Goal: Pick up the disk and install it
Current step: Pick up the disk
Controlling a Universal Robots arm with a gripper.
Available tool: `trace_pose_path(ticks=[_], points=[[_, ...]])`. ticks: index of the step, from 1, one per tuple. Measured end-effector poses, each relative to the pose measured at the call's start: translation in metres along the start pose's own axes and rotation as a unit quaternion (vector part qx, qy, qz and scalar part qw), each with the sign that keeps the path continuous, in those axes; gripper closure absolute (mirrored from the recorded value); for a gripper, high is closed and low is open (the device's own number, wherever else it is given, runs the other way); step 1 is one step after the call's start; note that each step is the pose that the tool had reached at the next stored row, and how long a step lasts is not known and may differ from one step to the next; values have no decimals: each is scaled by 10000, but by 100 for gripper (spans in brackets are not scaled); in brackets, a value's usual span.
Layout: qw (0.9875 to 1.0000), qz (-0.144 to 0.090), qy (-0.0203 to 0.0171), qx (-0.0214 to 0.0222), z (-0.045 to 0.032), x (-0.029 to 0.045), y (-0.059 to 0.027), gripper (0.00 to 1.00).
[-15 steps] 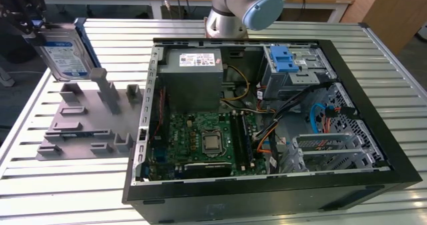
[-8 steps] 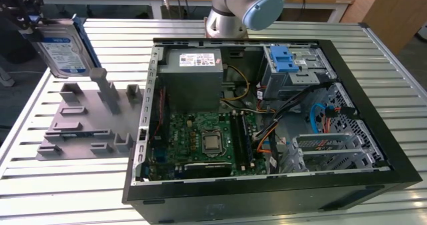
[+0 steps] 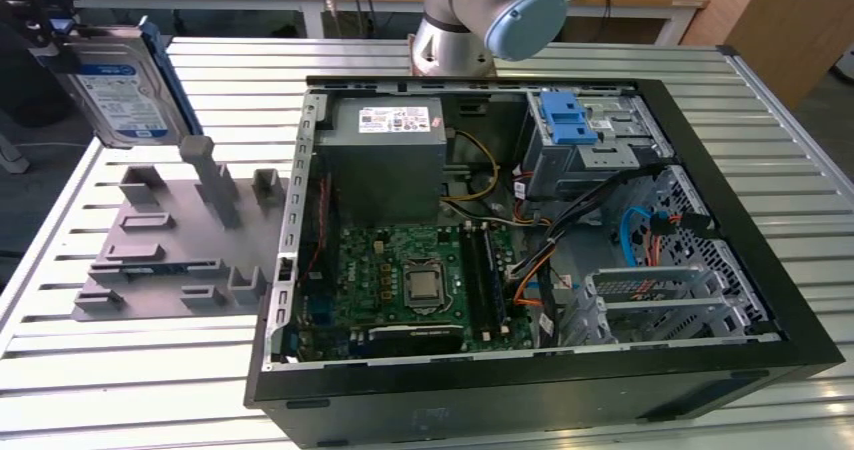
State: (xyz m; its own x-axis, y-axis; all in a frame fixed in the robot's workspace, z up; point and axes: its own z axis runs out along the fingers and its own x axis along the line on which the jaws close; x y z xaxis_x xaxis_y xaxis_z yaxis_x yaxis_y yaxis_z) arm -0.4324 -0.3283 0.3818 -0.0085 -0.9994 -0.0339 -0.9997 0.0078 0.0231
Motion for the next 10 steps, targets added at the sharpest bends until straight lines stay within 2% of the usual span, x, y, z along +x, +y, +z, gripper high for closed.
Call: trace_pose_path(ticks=[10], points=[[10000,-1,-32,0,-121,-4,3,64]])
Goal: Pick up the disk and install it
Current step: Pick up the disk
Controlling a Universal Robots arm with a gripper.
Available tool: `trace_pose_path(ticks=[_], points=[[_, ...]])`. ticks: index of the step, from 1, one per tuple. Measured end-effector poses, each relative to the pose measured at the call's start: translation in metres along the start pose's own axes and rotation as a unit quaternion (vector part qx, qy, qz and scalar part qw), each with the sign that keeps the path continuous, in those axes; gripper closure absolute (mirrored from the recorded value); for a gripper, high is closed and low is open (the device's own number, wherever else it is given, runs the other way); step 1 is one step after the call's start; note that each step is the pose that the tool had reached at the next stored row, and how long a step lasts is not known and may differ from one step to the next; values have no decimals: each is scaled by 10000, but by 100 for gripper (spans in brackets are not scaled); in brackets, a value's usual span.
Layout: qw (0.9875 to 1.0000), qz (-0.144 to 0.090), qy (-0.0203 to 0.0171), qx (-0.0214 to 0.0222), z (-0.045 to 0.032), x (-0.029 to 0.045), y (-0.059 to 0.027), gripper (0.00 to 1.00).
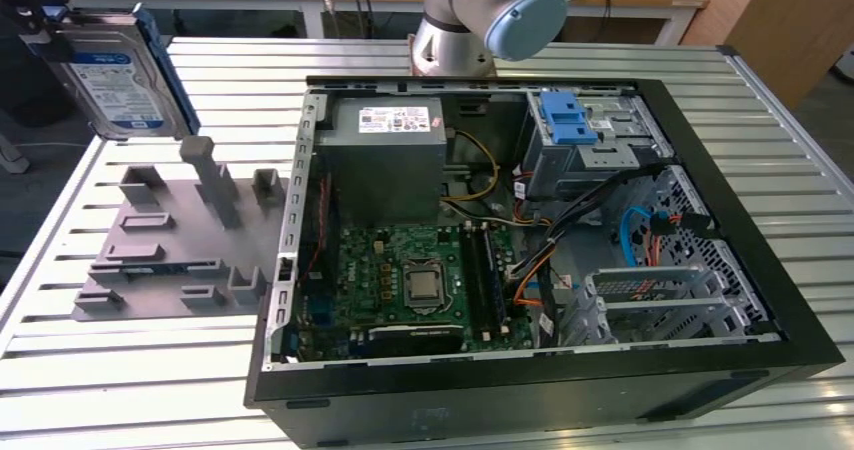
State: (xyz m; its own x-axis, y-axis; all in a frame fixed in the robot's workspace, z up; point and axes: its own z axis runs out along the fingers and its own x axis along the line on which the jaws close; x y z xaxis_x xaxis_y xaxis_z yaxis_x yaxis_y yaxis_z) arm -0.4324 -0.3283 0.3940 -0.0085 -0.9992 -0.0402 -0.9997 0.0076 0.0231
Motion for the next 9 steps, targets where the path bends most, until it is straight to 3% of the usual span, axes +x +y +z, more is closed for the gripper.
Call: trace_pose_path(ticks=[9], points=[[10000,0,-19,-1,-98,-4,2,64]])
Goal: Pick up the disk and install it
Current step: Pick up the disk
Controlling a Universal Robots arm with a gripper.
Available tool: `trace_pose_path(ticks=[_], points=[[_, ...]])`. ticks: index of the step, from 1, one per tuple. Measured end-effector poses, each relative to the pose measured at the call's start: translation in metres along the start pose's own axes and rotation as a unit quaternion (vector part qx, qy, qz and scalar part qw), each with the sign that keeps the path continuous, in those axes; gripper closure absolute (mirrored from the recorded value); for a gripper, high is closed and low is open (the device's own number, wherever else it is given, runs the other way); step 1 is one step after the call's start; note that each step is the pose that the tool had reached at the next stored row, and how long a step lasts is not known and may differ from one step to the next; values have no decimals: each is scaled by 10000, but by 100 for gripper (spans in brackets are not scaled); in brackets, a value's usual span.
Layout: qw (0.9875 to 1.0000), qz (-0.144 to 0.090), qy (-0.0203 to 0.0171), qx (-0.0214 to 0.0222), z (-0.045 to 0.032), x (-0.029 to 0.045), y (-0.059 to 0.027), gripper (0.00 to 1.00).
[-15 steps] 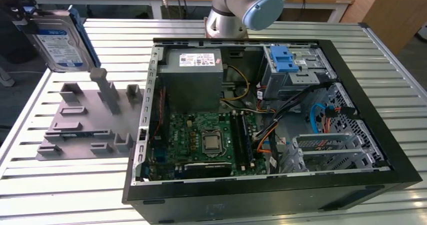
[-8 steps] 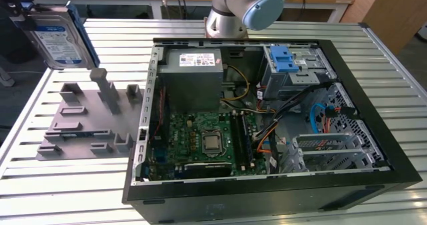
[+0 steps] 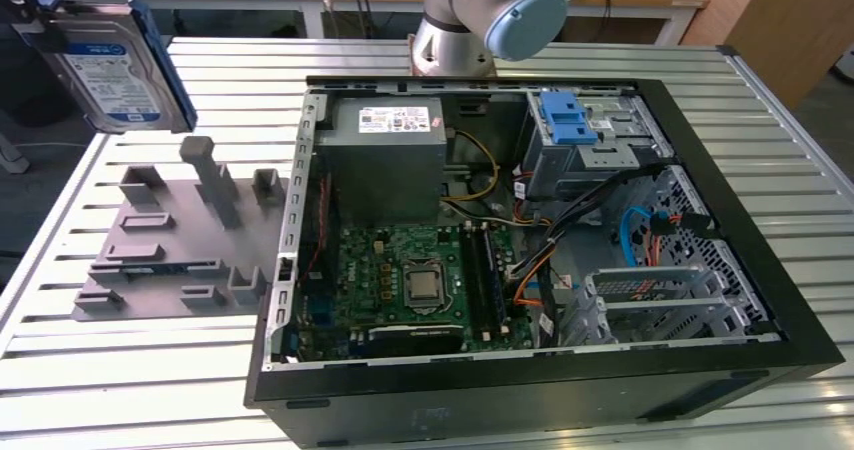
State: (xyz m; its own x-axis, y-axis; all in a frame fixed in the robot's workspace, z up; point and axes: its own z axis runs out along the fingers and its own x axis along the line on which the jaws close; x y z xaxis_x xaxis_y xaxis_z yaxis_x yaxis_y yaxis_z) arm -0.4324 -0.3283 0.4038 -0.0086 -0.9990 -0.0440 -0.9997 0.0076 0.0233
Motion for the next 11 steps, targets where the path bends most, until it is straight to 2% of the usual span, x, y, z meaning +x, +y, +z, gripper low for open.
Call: trace_pose_path(ticks=[11], points=[[10000,-1,-25,0,-139,-6,3,64]])
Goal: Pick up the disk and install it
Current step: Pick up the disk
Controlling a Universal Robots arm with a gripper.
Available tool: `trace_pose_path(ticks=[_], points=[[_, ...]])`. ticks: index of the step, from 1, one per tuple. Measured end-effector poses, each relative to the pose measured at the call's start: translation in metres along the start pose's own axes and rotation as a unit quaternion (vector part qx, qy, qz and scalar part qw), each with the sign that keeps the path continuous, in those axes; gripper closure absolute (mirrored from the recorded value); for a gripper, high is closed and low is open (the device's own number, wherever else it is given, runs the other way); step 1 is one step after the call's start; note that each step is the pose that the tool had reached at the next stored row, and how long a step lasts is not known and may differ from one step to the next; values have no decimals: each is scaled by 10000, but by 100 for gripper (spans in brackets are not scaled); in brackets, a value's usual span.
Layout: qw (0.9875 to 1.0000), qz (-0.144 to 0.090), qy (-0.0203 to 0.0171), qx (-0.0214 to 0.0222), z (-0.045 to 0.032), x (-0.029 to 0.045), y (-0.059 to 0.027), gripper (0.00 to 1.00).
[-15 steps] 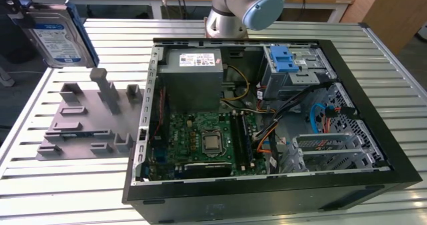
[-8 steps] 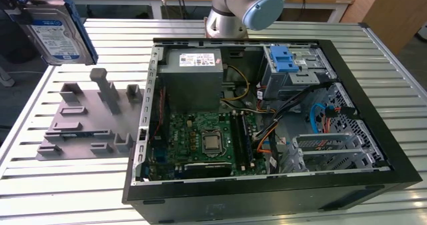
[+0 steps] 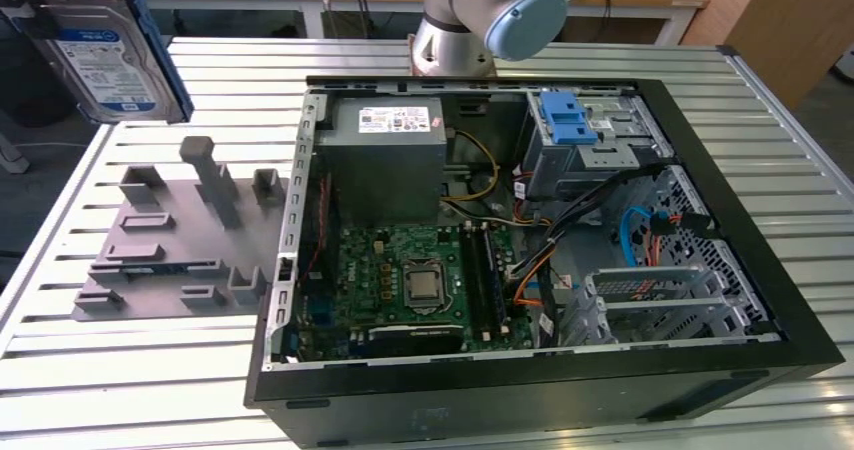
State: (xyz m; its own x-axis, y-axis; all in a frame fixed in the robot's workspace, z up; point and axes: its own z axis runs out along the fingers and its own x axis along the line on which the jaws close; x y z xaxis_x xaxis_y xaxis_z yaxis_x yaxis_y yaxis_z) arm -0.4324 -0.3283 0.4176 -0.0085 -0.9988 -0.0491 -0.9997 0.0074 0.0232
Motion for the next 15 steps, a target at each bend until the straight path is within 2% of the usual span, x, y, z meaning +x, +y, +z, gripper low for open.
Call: trace_pose_path(ticks=[15], points=[[10000,-1,-33,0,-203,-10,5,64]])
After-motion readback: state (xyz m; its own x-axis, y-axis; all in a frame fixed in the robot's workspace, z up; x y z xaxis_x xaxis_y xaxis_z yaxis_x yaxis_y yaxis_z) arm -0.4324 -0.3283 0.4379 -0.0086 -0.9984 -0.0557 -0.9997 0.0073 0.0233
